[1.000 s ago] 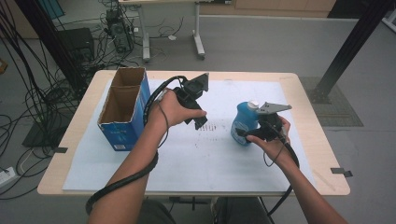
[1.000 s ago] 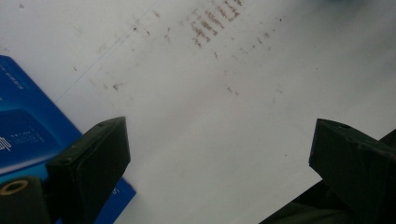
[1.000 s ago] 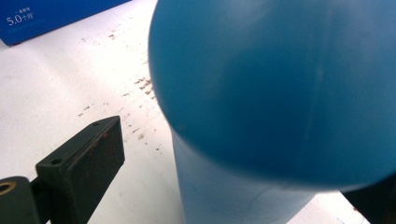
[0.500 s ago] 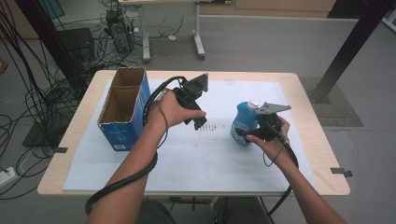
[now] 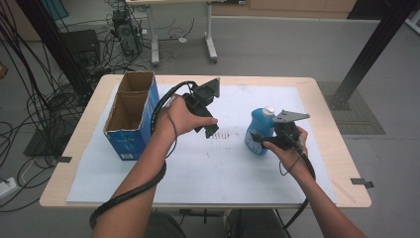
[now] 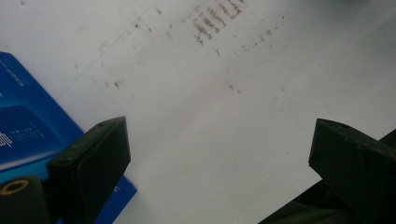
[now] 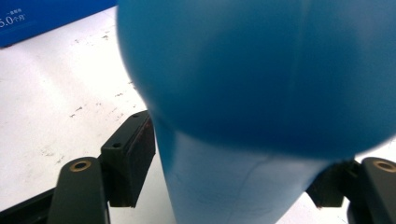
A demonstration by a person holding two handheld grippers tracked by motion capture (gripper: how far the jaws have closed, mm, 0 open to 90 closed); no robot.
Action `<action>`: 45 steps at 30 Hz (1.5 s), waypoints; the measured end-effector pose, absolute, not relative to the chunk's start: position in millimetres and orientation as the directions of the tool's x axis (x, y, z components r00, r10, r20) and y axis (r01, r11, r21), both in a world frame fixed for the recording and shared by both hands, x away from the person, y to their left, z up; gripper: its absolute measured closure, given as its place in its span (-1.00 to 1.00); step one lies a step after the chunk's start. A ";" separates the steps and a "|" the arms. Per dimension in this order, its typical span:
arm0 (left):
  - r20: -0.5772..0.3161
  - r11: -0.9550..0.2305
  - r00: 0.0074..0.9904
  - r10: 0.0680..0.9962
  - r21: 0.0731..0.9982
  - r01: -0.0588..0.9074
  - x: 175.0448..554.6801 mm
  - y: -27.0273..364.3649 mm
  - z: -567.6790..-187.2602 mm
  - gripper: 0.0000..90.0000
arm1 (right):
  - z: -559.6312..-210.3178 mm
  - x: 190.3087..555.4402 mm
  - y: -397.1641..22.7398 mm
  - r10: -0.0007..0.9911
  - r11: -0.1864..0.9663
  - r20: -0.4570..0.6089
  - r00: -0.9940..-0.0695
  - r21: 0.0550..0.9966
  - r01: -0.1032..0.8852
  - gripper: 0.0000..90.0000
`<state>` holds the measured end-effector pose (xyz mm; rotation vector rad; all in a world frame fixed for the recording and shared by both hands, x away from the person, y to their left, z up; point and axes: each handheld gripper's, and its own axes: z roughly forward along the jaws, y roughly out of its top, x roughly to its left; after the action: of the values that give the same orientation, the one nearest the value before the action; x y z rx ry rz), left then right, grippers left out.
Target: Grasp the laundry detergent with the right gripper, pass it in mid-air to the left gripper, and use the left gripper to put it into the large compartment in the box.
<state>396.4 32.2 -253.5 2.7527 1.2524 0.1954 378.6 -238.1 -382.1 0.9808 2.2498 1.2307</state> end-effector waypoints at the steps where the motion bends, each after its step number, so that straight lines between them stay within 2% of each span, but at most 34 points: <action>1: 0.071 -0.653 0.651 0.756 0.154 0.741 396.4 32.2 -253.5 -0.87 | -382.1 378.6 -238.1 0.736 0.368 -0.008 -0.677 0.844 0.390 -0.35; 12: 0.072 -0.656 0.654 0.753 0.154 0.739 396.2 32.3 -253.1 -0.87 | -388.4 378.8 -238.5 0.742 0.370 -0.011 -0.671 0.840 0.396 -0.31; 20: 0.072 -0.655 0.653 0.754 0.155 0.739 396.1 32.0 -252.8 -0.87 | -390.9 379.7 -239.1 0.742 0.374 -0.019 -0.670 0.841 0.390 -0.12; 45: 0.076 -0.656 0.654 0.753 0.158 0.738 396.3 29.7 -252.3 -0.87 | -392.1 378.9 -239.2 0.745 0.368 -0.021 -0.667 0.847 0.384 -0.07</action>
<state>396.3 29.7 -252.3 2.7529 1.2456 0.2052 378.9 -239.2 -392.1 0.9816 2.2327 1.2201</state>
